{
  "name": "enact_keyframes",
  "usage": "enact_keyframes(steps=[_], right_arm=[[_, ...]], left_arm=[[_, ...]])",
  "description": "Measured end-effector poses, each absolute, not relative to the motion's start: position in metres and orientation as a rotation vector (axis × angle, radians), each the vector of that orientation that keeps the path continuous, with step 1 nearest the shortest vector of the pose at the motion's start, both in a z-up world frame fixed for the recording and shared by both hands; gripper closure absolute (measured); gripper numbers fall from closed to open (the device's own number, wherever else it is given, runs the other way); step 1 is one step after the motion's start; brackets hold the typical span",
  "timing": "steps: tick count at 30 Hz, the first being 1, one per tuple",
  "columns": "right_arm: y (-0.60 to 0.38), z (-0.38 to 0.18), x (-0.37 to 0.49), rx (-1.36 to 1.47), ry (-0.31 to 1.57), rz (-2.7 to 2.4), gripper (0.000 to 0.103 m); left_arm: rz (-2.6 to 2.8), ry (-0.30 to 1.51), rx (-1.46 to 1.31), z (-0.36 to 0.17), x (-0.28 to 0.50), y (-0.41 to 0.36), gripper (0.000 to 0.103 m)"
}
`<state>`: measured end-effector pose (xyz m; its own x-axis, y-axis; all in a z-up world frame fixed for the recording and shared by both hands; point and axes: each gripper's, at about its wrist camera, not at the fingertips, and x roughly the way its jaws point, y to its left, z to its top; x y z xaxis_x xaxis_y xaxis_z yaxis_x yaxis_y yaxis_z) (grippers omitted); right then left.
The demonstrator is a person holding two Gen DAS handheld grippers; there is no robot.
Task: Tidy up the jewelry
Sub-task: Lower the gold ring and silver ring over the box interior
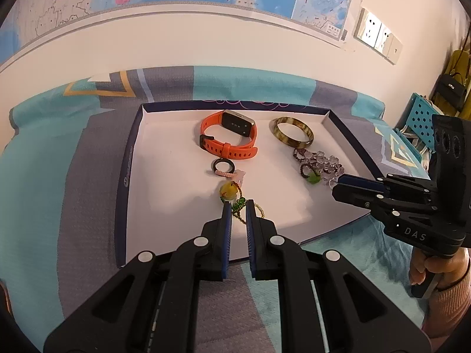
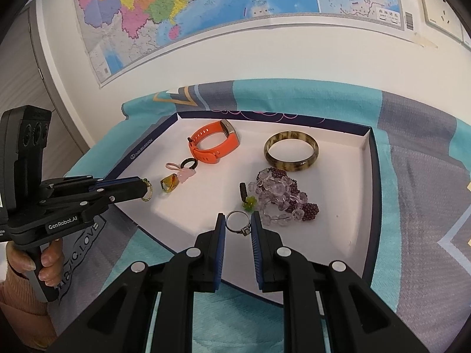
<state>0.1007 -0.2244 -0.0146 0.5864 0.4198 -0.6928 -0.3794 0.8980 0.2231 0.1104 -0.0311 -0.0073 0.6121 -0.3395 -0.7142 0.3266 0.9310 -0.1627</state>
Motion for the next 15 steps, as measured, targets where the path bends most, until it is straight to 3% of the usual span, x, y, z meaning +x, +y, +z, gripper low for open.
enact_keyframes(steps=[15], right_arm=[[-0.2243,-0.0169,0.1024,0.052,0.829,0.462,0.087]], left_arm=[[-0.382,0.849,-0.025,-0.0124,0.1142,-0.0324,0.093]])
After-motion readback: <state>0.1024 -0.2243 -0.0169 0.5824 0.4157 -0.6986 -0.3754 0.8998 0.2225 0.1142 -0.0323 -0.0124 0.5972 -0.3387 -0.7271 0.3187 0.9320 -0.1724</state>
